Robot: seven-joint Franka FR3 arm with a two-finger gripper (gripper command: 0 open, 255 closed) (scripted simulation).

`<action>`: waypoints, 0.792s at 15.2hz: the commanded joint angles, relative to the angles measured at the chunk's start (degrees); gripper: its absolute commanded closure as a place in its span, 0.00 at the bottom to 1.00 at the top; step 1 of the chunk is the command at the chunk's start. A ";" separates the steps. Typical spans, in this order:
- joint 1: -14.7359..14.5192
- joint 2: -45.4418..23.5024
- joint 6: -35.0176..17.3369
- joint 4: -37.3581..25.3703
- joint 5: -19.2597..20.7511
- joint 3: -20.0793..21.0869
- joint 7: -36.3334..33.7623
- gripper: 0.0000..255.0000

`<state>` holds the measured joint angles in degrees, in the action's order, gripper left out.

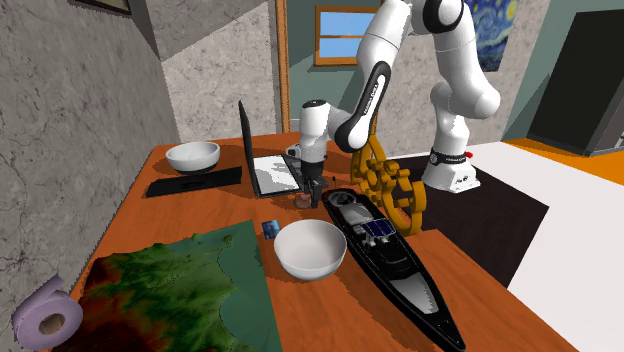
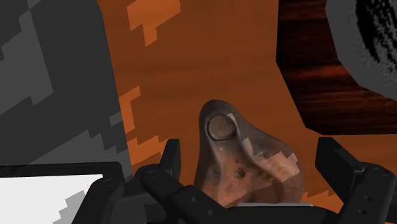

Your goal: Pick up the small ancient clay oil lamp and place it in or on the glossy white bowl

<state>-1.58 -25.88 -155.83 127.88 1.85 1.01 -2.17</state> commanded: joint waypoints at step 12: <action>0.05 1.46 1.19 0.27 -0.07 0.06 0.06 1.00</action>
<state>-1.49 -25.05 -155.14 128.04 1.80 1.05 -2.06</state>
